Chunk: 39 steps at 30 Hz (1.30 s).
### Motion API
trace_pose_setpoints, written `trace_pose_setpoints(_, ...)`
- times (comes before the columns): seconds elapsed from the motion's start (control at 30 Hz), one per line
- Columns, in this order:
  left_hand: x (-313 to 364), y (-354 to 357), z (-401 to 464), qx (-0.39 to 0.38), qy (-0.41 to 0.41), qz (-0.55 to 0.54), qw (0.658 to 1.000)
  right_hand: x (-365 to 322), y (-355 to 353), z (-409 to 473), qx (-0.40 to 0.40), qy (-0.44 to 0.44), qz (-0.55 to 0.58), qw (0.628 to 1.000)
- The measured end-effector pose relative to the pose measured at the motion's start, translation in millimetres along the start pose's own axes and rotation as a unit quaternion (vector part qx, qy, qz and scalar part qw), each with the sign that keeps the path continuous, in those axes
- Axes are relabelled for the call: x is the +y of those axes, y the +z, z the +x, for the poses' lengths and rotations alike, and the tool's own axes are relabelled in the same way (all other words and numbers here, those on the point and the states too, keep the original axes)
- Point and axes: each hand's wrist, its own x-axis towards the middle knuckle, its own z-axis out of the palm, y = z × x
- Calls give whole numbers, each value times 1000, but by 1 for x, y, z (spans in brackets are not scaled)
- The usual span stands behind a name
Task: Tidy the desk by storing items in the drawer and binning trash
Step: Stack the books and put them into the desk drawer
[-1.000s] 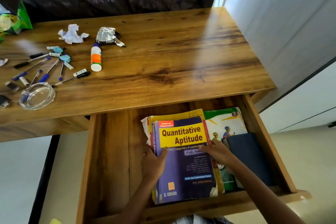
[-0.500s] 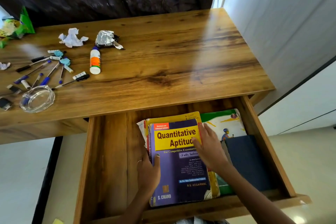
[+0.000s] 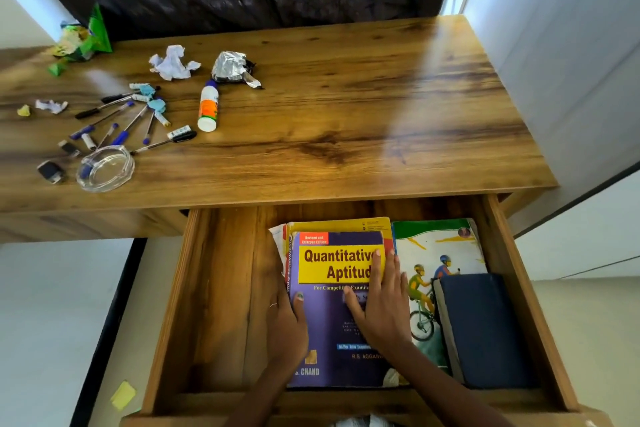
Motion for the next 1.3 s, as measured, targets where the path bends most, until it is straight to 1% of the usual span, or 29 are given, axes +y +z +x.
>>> trace_pose_setpoints(0.07, 1, 2, -4, 26, 21, 28, 999, -1, -1, 1, 0, -2, -12, 1000)
trace_pose_setpoints(0.13, 5, 2, -6, 46, 60, 78, 994, -2, -2, 1, 7, -12, -37, 999)
trace_pose_setpoints(0.2, 10, 4, -7, 80, 128, 145, 978, -3, -3, 2, 16, -26, -66, 997)
trace_pose_setpoints(0.23, 12, 4, -8, 83, 148, 187, 968, -4, -4, 2, 20, -32, -80, 996)
trace_pose_setpoints(0.3, 17, 3, -10, 74, 167, 250, 951, -7, -5, 2, 30, -47, -98, 994)
trace_pose_setpoints(0.33, 18, 1, -13, 65, 167, 263, 948, -10, -5, 2, 35, -56, -103, 992)
trace_pose_setpoints(0.4, 18, -3, -17, 38, 162, 272, 948, -16, -4, 1, 51, -76, -103, 990)
trace_pose_setpoints(0.5, 14, -13, -17, -8, 165, 291, 942, -34, -4, -4, 71, -104, -62, 990)
trace_pose_setpoints(0.6, 7, -24, -13, -21, 182, 277, 943, -57, 1, -9, 69, -127, -16, 989)
trace_pose_setpoints(0.7, -11, -49, -7, -20, 196, 219, 956, -95, 10, -16, 47, -154, 14, 987)
trace_pose_setpoints(0.77, -19, -70, -4, 15, 219, 206, 954, -124, 17, -20, 44, -169, 22, 984)
trace_pose_setpoints(0.9, -49, -137, 2, 71, 228, 179, 954, -199, 42, -30, 36, -192, 45, 980)
trace_pose_setpoints(1.0, -82, -191, 8, 71, 231, 134, 961, -259, 60, -44, 33, -178, 45, 982)
trace_pose_setpoints(1.1, -110, -243, 18, 91, 233, 139, 958, -314, 75, -58, 17, -160, 88, 983)
trace_pose_setpoints(1.2, -128, -285, 28, 111, 233, 134, 957, -354, 85, -64, 1, -171, 111, 979)
trace_pose_setpoints(1.3, -139, -312, 40, 109, 235, 124, 958, -383, 86, -64, 38, -167, 119, 978)
